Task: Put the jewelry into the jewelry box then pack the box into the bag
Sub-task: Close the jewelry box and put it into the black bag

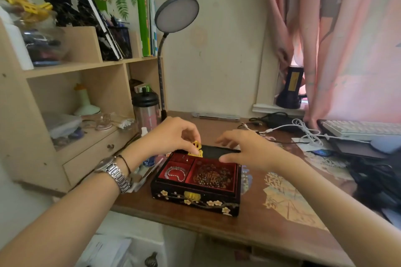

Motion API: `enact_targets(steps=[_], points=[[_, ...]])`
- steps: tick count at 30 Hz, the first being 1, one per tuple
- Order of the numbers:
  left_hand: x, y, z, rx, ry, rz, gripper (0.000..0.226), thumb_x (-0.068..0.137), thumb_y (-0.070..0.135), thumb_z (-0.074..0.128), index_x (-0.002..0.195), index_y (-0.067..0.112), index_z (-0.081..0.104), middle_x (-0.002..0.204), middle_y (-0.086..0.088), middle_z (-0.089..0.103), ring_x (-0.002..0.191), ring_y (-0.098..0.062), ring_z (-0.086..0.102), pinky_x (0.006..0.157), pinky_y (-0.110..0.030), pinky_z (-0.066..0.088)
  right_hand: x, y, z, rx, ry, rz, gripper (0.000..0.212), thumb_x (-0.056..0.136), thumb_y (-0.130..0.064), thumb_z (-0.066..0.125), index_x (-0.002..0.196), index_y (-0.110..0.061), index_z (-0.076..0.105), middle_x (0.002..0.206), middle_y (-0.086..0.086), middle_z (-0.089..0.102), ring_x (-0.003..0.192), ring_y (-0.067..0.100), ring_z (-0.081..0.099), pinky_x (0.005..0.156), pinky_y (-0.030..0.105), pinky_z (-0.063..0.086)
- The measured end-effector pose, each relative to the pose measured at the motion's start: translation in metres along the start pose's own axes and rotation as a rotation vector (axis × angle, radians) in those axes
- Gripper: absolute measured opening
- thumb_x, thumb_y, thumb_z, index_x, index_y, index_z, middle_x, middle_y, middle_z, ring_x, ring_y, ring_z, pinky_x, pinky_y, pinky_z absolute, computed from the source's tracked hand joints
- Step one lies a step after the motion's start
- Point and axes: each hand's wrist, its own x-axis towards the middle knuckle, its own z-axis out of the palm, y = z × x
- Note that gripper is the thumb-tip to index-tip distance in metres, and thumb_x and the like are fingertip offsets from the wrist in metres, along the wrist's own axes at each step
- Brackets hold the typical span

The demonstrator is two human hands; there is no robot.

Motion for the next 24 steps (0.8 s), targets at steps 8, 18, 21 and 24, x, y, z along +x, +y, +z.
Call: enact_targets(steps=[8, 18, 21, 24], points=[[-0.041, -0.011, 0.042, 0.093, -0.014, 0.033, 0.01, 0.072, 0.024, 0.078, 0.078, 0.028, 0.072, 0.092, 0.009, 0.072, 0.09, -0.002, 0.061, 0.083, -0.034, 0.049, -0.022, -0.008, 0.042, -0.141, -0.091, -0.013, 0.047, 0.081, -0.039, 0.069, 0.123, -0.031, 0.05, 0.122, 0.0, 0.051, 0.109, 0.021, 0.051, 0.089, 0.042, 0.048], [-0.053, -0.02, 0.06, 0.097, 0.041, 0.031, 0.007, 0.074, 0.026, 0.076, 0.08, 0.027, 0.073, 0.1, 0.011, 0.069, 0.099, -0.005, 0.06, 0.098, -0.048, 0.041, -0.031, -0.008, 0.064, -0.257, 0.004, -0.016, 0.049, 0.08, -0.044, 0.067, 0.125, -0.033, 0.049, 0.126, -0.004, 0.05, 0.112, 0.02, 0.047, 0.087, 0.036, 0.044], [-0.056, -0.024, 0.06, 0.056, 0.026, 0.053, 0.006, 0.078, 0.027, 0.073, 0.084, 0.026, 0.075, 0.104, 0.011, 0.069, 0.1, 0.0, 0.058, 0.098, -0.042, 0.043, -0.031, -0.006, 0.067, -0.258, 0.027, -0.019, 0.048, 0.08, -0.044, 0.067, 0.124, -0.033, 0.05, 0.125, -0.004, 0.051, 0.112, 0.019, 0.047, 0.086, 0.035, 0.043], [-0.059, -0.026, 0.059, 0.015, -0.015, 0.043, 0.008, 0.078, 0.03, 0.072, 0.085, 0.029, 0.076, 0.11, 0.014, 0.067, 0.106, 0.004, 0.055, 0.105, -0.045, 0.036, -0.03, -0.005, 0.068, -0.253, 0.037, -0.017, 0.047, 0.08, -0.044, 0.068, 0.122, -0.033, 0.052, 0.124, -0.005, 0.051, 0.111, 0.019, 0.047, 0.085, 0.034, 0.042]])
